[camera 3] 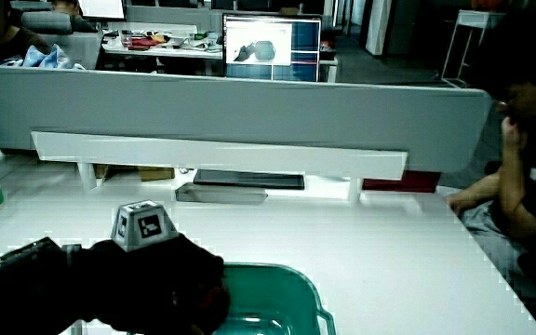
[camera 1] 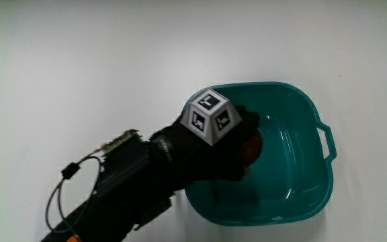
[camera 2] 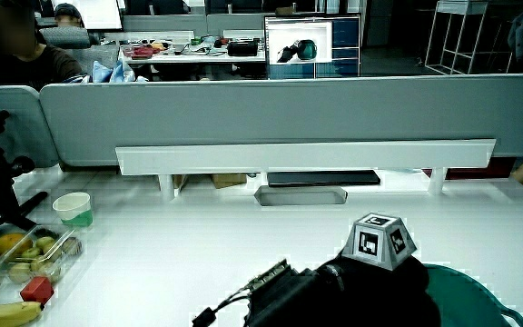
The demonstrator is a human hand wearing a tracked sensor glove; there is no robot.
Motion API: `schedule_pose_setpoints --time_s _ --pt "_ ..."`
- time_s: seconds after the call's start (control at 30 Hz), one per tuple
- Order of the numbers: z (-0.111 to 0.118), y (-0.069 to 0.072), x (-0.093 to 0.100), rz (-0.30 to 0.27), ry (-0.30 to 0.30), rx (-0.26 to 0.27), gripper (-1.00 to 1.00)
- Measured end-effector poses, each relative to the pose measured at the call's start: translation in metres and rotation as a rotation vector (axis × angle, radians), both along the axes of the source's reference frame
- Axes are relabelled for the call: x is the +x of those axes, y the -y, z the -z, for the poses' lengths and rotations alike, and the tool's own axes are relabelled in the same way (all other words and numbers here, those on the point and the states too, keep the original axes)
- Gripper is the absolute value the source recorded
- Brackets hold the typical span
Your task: Place apple into plate
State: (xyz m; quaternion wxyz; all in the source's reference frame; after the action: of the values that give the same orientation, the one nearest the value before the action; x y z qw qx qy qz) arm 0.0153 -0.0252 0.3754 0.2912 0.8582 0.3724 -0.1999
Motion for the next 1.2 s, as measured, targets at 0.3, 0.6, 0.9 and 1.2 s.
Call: schedule_pose_setpoints --time_s 0.3,0.6,0.9,1.2 --pt "-0.022 -0.013 0.032 -0.005 0.091 -0.076 0.00" --pt "-0.040 -0.017 0.044 -0.019 0.161 -0.109 0.00" --pt "-0.046 -0.017 0.047 -0.015 0.165 -0.157 0.00" --pt "-0.050 -0.017 0.040 -0.002 0.158 -0.191 -0.14"
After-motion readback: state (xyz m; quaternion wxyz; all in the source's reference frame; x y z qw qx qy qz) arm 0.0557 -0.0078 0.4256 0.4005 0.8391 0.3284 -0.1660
